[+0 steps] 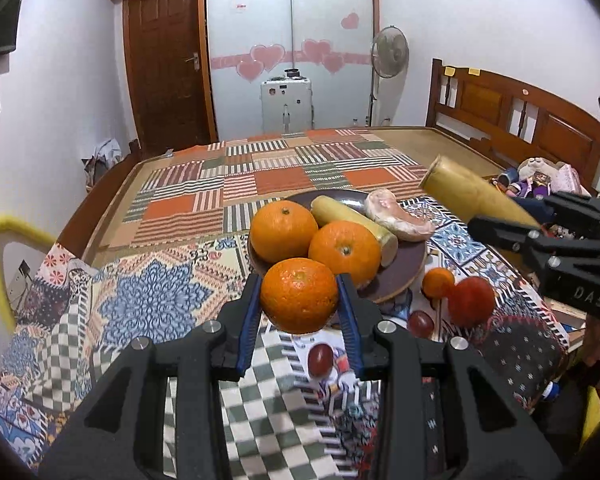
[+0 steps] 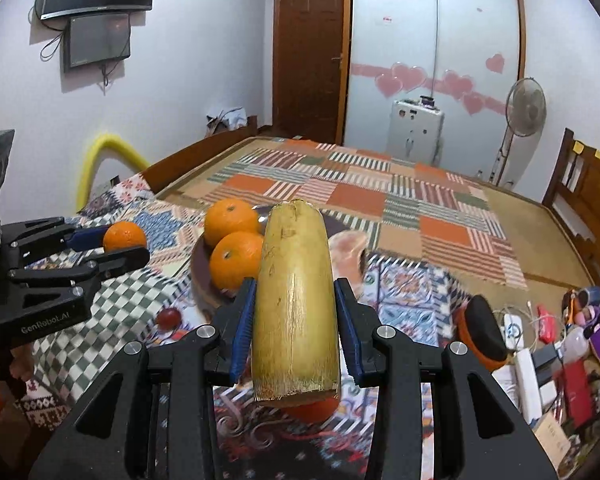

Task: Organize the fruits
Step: 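Carry the tangerine with the left gripper while the right gripper carries the cylinder over the plate, then open both grippers to set the tangerine and cylinder on the plate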

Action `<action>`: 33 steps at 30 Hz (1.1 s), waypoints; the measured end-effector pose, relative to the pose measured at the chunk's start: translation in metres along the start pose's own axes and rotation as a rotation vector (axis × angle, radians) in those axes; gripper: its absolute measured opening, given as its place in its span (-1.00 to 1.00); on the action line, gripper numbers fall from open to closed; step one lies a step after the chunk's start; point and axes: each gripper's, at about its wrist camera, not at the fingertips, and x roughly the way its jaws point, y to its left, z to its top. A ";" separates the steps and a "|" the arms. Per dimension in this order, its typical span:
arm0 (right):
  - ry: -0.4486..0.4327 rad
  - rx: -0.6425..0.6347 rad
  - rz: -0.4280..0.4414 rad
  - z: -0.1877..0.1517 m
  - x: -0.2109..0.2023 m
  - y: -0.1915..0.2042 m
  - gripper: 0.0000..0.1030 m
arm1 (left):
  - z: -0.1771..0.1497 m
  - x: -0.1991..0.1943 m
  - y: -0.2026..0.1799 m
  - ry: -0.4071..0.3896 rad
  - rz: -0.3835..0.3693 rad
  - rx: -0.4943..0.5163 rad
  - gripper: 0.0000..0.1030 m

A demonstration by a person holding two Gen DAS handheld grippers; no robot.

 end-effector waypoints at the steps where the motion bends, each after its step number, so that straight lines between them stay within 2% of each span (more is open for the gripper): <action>1: -0.005 0.003 0.001 0.002 0.001 -0.002 -0.32 | 0.001 0.002 0.000 0.001 0.001 0.002 -0.28; 15: -0.004 -0.017 -0.024 0.025 0.046 -0.018 -0.32 | 0.014 0.055 0.007 0.049 0.014 0.020 -0.28; 30: 0.131 -0.012 0.004 0.029 0.091 -0.023 -0.32 | 0.014 0.072 0.008 0.080 -0.003 0.015 -0.27; 33: 0.155 -0.002 0.012 0.031 0.101 -0.024 -0.32 | 0.014 0.071 0.009 0.078 -0.005 0.015 -0.20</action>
